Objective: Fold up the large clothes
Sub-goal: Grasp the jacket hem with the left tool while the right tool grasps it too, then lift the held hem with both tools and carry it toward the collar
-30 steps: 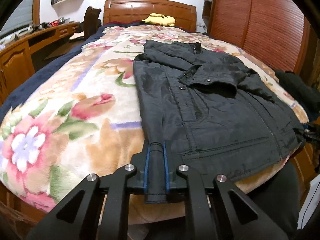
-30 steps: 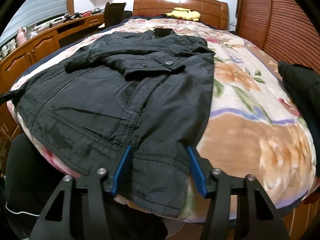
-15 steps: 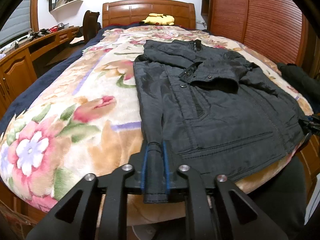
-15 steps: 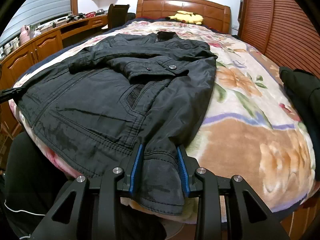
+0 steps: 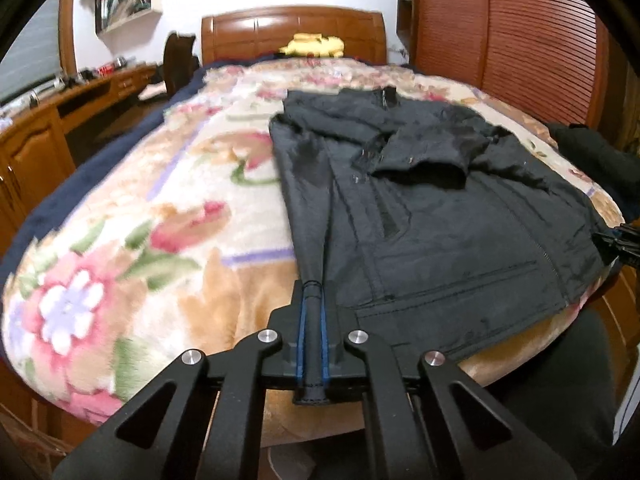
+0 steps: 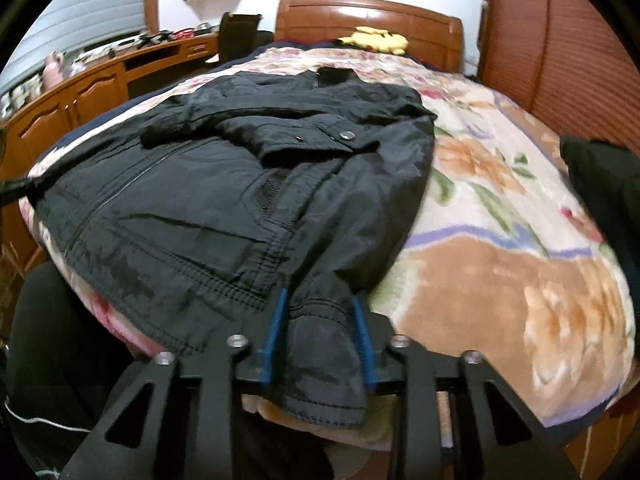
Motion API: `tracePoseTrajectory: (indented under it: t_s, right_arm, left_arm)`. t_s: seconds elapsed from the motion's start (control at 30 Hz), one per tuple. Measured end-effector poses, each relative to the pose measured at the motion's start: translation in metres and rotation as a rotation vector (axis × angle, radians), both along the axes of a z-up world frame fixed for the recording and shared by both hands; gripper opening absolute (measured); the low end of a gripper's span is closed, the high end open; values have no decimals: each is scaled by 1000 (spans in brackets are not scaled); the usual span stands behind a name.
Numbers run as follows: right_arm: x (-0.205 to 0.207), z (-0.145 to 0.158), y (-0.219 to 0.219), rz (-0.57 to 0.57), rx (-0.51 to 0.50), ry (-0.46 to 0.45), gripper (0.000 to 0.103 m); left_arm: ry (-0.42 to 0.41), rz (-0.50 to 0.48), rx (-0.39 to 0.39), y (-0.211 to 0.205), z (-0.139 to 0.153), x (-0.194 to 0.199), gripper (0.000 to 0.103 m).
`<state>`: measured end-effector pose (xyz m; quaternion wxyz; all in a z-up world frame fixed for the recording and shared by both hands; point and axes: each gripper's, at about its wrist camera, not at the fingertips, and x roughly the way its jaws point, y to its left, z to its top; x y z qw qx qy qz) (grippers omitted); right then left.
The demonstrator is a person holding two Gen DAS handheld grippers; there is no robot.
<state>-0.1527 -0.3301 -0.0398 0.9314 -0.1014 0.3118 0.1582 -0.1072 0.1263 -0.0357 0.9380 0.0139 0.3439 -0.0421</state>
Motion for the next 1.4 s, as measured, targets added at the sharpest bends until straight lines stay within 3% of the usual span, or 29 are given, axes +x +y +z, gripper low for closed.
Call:
tracePoseTrajectory:
  t_s: [0.2, 0.5, 0.77, 1.2, 1.4]
  right_arm:
    - [-13, 26, -6, 9, 33, -85, 13]
    - [-41, 78, -31, 2, 98, -199, 12]
    - [-77, 112, -47, 9, 128, -278, 11]
    - [-120, 166, -68, 0, 116, -415, 11]
    - [-129, 172, -64, 11, 102, -456, 11]
  left_arm:
    - [-100, -27, -13, -11, 36, -19, 5]
    - [-249, -104, -23, -35, 100, -44, 5]
    - [-350, -135, -2, -45, 153, -41, 5]
    - [-475, -141, 0, -45, 209, -67, 5]
    - [-504, -151, -3, -42, 223, -80, 5]
